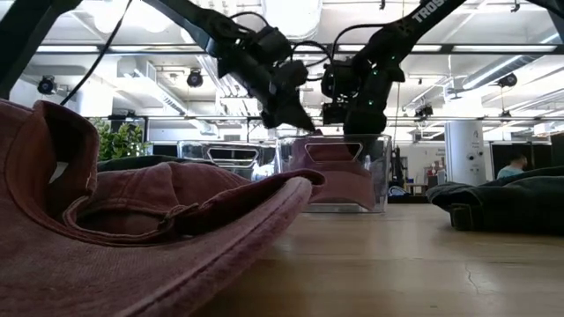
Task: Pick & Place hat
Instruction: Put the right red cap into the right transparent bin
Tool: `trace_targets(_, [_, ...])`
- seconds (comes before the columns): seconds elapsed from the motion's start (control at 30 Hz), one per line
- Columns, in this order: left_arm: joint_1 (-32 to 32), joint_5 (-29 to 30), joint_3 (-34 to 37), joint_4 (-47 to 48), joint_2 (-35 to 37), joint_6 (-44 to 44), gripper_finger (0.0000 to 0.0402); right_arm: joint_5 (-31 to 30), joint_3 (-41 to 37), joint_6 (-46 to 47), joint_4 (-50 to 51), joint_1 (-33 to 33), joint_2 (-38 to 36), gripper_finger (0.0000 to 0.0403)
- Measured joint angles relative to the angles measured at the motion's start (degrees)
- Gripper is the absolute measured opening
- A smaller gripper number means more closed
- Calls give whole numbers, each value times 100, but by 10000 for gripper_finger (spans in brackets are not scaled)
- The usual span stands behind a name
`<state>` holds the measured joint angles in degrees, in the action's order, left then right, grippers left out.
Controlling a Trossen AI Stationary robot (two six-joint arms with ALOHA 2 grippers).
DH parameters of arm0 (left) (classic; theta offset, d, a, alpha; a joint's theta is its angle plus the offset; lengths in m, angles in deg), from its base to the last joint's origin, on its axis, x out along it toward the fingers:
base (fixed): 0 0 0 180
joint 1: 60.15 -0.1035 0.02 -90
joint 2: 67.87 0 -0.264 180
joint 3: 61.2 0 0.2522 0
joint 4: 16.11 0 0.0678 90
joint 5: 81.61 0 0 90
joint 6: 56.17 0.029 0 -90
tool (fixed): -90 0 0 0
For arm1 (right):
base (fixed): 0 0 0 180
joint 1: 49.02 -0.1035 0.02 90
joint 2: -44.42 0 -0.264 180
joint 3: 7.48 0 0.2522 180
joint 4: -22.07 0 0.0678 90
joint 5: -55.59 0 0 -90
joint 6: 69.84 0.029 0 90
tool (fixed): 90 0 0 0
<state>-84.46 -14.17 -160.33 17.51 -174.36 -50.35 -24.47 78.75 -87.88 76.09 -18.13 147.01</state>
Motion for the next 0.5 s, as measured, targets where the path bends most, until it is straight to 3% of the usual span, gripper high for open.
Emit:
trace_targets(0.13, [198, -525, 22, 26, 1, -120, 0, -3, 142, -1, -16, 73, -14, 164])
trace_targets(0.27, [448, -482, 24, 17, 1, 116, 0, -2, 227, -8, -10, 77, -19, 164])
trace_targets(0.5, [532, 367, 179, -260, -41, 487, 0, 98, 575, -80, 455, 79, -110, 164])
